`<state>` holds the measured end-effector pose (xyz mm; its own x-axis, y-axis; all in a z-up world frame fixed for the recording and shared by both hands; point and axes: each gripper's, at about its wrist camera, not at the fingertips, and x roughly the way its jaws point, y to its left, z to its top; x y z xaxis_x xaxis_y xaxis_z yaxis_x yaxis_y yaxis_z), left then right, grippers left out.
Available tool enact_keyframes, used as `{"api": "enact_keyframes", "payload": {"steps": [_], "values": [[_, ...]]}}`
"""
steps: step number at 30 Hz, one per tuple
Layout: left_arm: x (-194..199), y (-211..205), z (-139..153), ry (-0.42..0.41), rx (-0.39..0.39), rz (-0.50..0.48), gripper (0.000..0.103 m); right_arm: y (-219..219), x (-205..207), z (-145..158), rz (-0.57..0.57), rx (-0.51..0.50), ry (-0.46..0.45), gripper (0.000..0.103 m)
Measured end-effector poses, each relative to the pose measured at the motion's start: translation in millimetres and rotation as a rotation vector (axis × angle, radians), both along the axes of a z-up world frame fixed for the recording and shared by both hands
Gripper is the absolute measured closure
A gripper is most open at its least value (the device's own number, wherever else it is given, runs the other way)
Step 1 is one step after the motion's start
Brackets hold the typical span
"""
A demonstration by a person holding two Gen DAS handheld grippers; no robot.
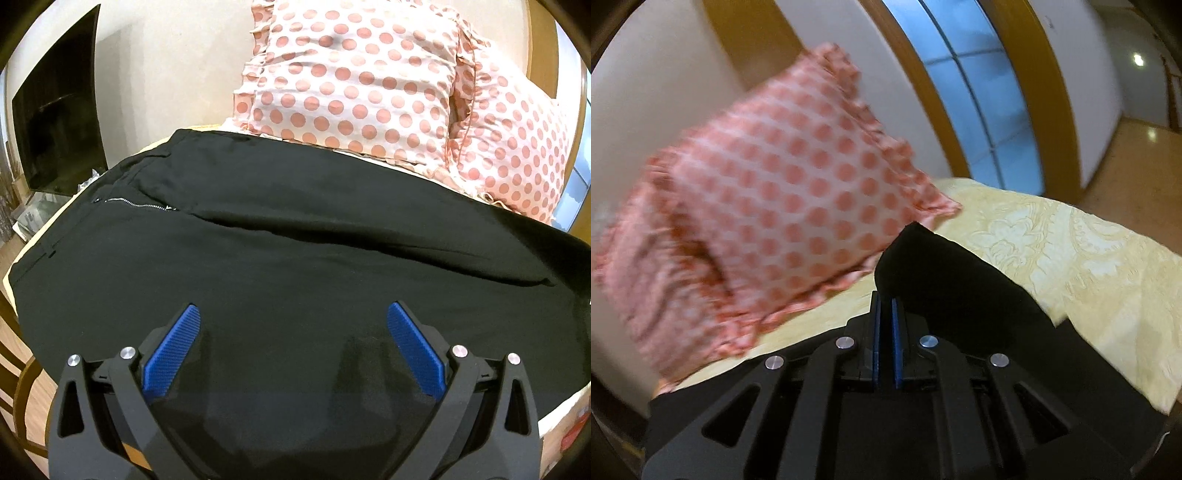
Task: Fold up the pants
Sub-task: 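Grasp the trouser hem with the right gripper and lift it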
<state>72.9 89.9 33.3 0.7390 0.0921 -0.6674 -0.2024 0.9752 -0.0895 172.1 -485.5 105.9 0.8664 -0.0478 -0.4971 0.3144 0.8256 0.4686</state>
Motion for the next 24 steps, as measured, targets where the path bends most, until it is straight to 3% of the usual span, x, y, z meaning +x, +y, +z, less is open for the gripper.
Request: {"api": "enact_keyframes", "payload": {"steps": [3, 6, 9, 13, 17, 21, 24], "values": [[-3.4, -3.3, 2.2, -0.009, 0.005, -0.006, 0.002, 12.4, -58.8, -5.0, 0.031, 0.04, -0.049, 0.098], [-4.3, -6.5, 4.4, -0.014, 0.017, -0.012, 0.002, 18.4, -100.0, -30.8, 0.017, 0.071, -0.011, 0.098], [-1.5, -10.4, 8.6, -0.019, 0.026, -0.021, 0.002, 12.1, -110.5, -61.2, 0.0, 0.148, 0.051, 0.098], [-4.4, -13.5, 14.6, -0.041, 0.042, -0.021, 0.002, -1.8, -106.9, -79.8, -0.011, 0.252, 0.081, 0.097], [-12.7, -14.4, 16.4, -0.072, 0.075, -0.011, 0.002, -9.9, -104.0, -92.2, -0.017, 0.351, 0.098, 0.089], [-16.7, -12.8, 20.5, -0.12, 0.092, -0.021, 0.002, -14.7, -103.6, -94.9, -0.005, 0.413, 0.059, 0.063], [-19.8, -15.2, 26.5, -0.174, 0.088, -0.057, 0.002, -15.9, -101.7, -92.6, -0.024, 0.415, 0.042, 0.058]]}}
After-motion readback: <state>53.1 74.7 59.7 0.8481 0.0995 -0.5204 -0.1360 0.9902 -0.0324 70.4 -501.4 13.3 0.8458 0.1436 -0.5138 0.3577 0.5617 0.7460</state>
